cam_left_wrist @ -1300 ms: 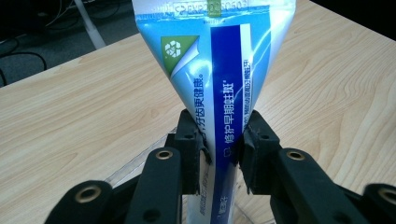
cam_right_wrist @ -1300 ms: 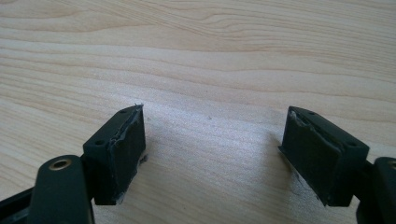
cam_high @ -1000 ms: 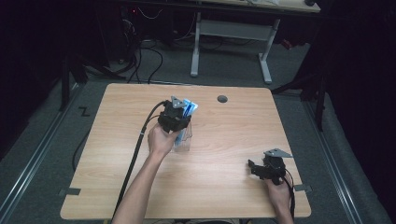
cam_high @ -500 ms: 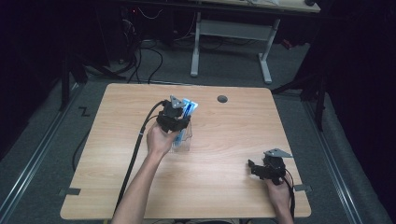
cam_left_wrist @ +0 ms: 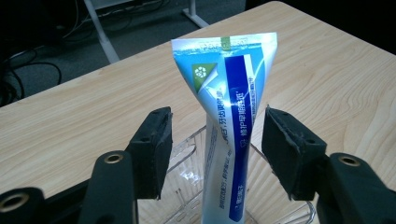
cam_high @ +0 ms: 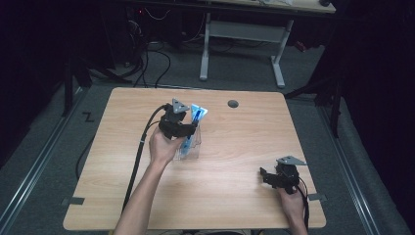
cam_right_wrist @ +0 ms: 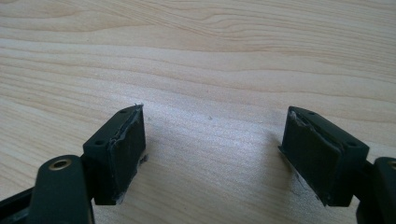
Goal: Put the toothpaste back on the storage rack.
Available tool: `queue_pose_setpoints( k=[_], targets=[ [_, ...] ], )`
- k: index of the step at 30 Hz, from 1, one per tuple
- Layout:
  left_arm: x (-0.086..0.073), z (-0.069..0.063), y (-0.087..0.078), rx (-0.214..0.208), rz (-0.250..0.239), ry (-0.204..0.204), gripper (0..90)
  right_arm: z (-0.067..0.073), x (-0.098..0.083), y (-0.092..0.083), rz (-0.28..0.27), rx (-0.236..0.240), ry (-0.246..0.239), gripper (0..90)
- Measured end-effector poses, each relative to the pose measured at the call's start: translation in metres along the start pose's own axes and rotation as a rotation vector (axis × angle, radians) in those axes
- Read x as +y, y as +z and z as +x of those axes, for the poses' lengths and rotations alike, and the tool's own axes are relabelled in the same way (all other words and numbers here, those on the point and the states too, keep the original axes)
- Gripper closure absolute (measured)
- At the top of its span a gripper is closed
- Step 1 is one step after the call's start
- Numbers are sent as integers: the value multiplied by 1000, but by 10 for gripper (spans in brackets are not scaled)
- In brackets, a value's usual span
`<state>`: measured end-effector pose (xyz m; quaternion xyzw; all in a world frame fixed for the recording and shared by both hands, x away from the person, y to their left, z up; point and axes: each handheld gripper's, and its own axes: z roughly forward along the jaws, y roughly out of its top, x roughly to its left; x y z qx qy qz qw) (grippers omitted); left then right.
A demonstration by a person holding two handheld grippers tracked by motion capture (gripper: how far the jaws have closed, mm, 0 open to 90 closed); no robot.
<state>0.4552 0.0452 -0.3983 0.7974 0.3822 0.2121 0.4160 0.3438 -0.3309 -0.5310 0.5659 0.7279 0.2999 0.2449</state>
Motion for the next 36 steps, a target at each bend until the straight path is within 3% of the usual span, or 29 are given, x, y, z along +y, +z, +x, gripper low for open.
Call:
queue_pose_setpoints(
  k=[17, 36],
  targets=[
    [-3, 12, -19, 13, -19, -38, 404, 0, 0, 0, 0, 0, 0, 214],
    [-9, 22, -39, 35, -26, -41, 392, 0, 0, 0, 0, 0, -1, 214]
  ],
)
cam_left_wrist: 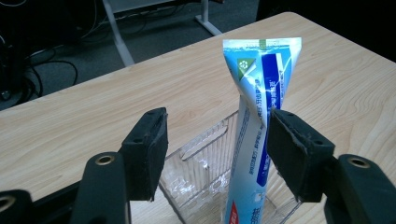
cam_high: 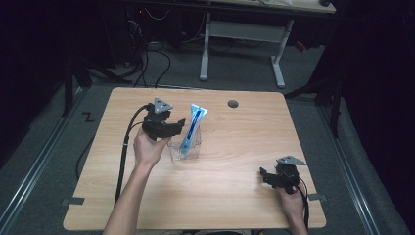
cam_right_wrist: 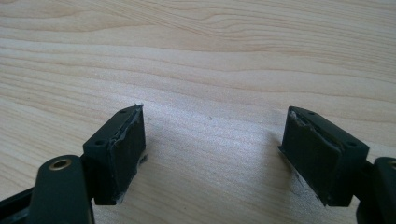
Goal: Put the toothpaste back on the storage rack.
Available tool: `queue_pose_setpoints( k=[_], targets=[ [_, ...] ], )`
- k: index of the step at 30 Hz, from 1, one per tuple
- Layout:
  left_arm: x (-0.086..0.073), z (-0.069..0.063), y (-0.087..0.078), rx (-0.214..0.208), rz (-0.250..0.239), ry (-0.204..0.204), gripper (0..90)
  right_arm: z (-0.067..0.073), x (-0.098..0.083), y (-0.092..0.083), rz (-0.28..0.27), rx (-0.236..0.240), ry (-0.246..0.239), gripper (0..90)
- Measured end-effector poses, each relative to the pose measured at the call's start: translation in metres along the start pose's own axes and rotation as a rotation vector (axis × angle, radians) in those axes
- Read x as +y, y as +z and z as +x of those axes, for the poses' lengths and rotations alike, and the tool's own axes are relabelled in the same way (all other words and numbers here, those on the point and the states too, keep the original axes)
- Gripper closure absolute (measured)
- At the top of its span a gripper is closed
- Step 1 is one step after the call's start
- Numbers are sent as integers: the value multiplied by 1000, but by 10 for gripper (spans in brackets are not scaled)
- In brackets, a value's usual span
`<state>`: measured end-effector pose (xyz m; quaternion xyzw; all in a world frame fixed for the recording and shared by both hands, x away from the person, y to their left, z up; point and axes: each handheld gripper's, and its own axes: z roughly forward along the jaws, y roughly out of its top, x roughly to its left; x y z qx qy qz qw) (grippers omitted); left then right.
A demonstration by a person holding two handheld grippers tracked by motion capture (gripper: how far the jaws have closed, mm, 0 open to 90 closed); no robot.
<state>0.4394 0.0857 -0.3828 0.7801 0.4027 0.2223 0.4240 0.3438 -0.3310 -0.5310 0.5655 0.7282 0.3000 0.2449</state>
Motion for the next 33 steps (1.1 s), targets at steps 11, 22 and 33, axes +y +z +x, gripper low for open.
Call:
queue_pose_setpoints(
  k=[11, 22, 33],
  targets=[
    [-9, 10, -14, 12, -21, -29, 395, 0, 0, 0, -2, 1, -2, 214],
    [-13, 16, -29, 24, -48, -45, 396, 0, 0, 0, 0, -1, 0, 214],
    [-21, 26, -42, 45, -62, -68, 396, 0, 0, 0, 0, 0, 0, 214]
  ],
)
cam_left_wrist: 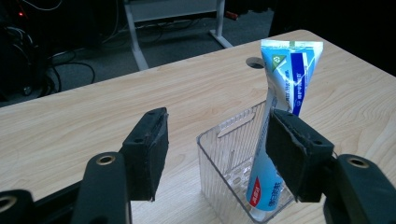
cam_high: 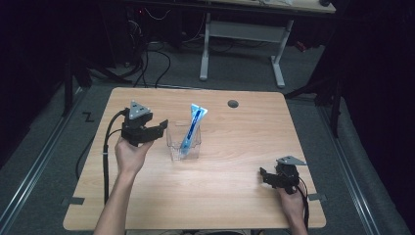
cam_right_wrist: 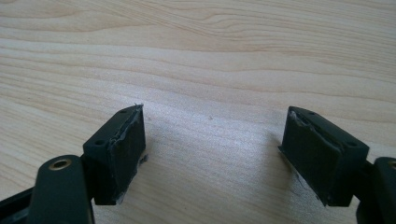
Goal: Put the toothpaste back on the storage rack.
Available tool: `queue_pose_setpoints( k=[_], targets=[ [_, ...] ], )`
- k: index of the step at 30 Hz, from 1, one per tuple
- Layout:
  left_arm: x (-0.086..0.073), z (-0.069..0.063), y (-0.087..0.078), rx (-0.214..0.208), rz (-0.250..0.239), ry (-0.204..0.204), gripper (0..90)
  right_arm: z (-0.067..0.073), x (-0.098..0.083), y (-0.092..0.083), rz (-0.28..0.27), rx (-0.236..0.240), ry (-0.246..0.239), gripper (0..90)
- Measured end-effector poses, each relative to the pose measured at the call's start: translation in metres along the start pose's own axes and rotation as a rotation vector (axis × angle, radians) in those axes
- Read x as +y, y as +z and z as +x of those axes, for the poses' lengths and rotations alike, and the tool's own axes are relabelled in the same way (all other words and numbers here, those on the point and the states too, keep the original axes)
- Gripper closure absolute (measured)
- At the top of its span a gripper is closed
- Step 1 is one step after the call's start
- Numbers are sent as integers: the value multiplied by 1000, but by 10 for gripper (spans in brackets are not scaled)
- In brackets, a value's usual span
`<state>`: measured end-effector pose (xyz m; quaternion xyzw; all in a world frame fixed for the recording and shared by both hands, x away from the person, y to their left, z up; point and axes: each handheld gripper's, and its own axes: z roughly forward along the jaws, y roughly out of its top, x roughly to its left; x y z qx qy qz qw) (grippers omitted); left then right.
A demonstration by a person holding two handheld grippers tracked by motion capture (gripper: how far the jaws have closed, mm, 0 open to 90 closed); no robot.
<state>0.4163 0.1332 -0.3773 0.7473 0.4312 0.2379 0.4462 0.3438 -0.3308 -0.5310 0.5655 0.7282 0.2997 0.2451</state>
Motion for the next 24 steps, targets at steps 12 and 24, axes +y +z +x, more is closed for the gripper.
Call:
queue_pose_setpoints(
  k=[12, 24],
  targets=[
    [-9, 10, -11, 20, -13, -35, 396, 0, 0, 0, 0, 0, 0, 214],
    [-16, 17, -19, 42, -7, -48, 395, 0, 0, 0, 0, 0, 0, 214]
  ],
)
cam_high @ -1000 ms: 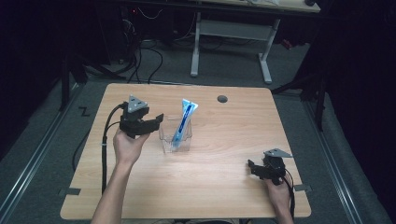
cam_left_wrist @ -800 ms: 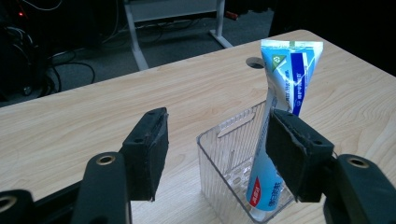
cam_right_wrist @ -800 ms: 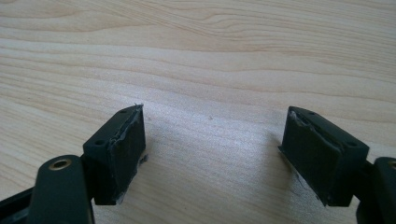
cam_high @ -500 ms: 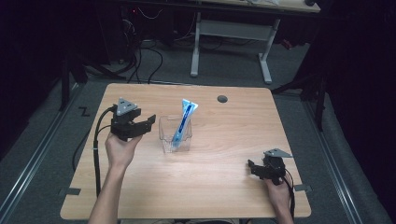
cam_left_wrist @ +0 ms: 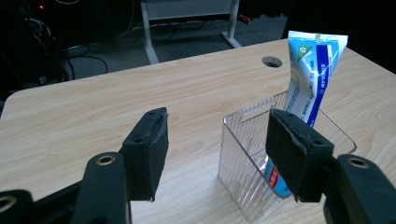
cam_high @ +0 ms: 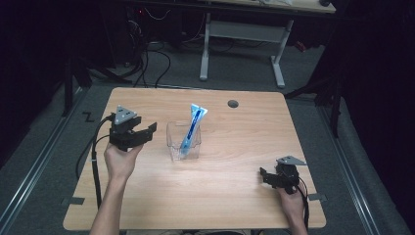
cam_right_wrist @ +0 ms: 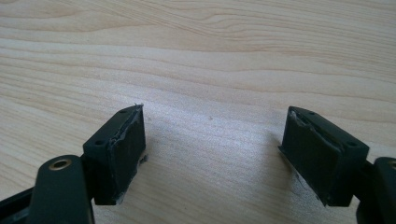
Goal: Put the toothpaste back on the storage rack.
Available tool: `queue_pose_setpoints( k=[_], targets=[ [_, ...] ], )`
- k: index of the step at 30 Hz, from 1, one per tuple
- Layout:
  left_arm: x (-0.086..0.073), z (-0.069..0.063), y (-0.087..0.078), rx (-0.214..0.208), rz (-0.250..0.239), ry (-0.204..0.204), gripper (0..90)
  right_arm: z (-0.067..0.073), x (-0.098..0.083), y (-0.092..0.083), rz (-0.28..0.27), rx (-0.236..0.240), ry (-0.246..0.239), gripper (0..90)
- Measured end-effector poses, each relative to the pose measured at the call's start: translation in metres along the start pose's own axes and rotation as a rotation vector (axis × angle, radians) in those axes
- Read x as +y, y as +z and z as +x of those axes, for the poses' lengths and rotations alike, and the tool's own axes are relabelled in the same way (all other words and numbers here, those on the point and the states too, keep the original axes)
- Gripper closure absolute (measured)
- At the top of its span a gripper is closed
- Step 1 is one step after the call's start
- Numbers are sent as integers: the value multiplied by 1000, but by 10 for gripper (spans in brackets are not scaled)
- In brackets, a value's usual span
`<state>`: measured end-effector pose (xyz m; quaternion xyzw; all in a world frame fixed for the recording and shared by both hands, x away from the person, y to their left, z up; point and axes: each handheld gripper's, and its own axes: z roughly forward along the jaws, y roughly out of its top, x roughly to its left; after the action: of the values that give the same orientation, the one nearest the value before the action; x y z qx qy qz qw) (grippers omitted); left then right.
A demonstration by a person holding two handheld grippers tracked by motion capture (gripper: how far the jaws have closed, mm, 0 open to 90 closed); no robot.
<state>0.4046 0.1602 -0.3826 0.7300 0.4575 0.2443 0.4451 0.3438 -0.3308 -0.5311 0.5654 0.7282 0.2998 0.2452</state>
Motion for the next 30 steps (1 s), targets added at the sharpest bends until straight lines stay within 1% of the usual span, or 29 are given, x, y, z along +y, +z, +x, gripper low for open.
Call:
queue_pose_setpoints(
  k=[12, 21, 30],
  targets=[
    [-11, 10, -6, 14, 1, -33, 395, 0, 0, 0, 0, 0, -1, 214],
    [-19, 17, -11, 30, 2, -48, 395, 0, 0, 0, 1, 0, 2, 214],
    [-30, 25, -15, 48, 15, -66, 395, 0, 0, 0, 1, 0, 4, 214]
  ],
)
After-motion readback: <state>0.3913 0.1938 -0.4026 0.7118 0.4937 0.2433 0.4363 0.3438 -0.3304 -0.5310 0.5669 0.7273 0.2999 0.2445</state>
